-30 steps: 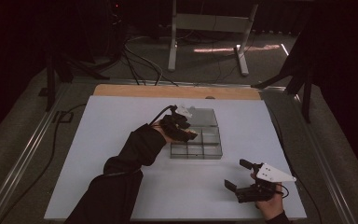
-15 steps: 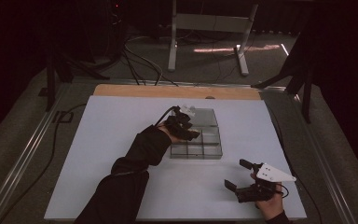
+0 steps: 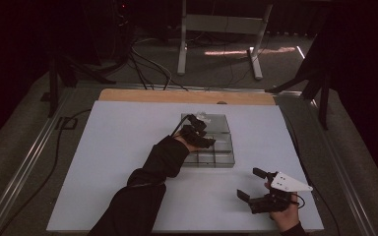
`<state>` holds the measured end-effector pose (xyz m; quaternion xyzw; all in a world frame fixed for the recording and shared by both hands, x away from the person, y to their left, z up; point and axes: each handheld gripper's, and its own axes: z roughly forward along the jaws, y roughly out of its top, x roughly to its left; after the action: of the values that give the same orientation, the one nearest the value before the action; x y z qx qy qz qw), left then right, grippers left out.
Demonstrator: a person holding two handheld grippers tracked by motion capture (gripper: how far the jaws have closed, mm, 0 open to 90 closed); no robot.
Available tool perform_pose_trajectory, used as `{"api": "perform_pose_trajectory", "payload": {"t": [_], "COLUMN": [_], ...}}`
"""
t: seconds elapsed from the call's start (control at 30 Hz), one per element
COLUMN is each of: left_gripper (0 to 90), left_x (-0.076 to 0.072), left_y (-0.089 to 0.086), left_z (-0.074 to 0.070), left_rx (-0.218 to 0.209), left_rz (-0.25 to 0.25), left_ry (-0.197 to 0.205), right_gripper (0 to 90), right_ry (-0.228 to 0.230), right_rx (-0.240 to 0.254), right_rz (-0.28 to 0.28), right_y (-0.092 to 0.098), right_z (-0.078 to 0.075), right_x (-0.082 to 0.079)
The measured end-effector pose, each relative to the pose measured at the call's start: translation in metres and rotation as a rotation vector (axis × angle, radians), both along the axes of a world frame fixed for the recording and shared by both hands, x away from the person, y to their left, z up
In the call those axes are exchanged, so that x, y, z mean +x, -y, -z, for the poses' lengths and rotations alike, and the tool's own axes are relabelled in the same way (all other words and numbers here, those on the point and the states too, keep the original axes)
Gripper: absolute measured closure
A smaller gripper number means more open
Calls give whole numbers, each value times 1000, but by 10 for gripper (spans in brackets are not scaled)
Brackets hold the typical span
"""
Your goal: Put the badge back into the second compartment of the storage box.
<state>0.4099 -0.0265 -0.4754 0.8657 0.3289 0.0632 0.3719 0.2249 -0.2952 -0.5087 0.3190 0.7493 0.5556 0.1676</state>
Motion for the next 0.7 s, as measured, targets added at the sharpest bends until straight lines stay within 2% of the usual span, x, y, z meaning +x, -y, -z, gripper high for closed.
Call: {"api": "perform_pose_trajectory", "payload": {"t": [0.17, 0.47, 0.7], "left_gripper": [480, 478, 471], "left_x": [1, 1, 2], "left_y": [2, 5, 5], "left_z": [3, 10, 10], "left_rx": [6, 48, 36], "left_rz": [-32, -69, -80], "left_ry": [0, 7, 11], "right_gripper": [2, 2, 2], "right_ry": [0, -2, -4], "right_rx": [2, 4, 3], "right_rz": [-1, -1, -4], "right_y": [0, 1, 0], "right_z": [0, 0, 1], "right_x": [0, 0, 1]}}
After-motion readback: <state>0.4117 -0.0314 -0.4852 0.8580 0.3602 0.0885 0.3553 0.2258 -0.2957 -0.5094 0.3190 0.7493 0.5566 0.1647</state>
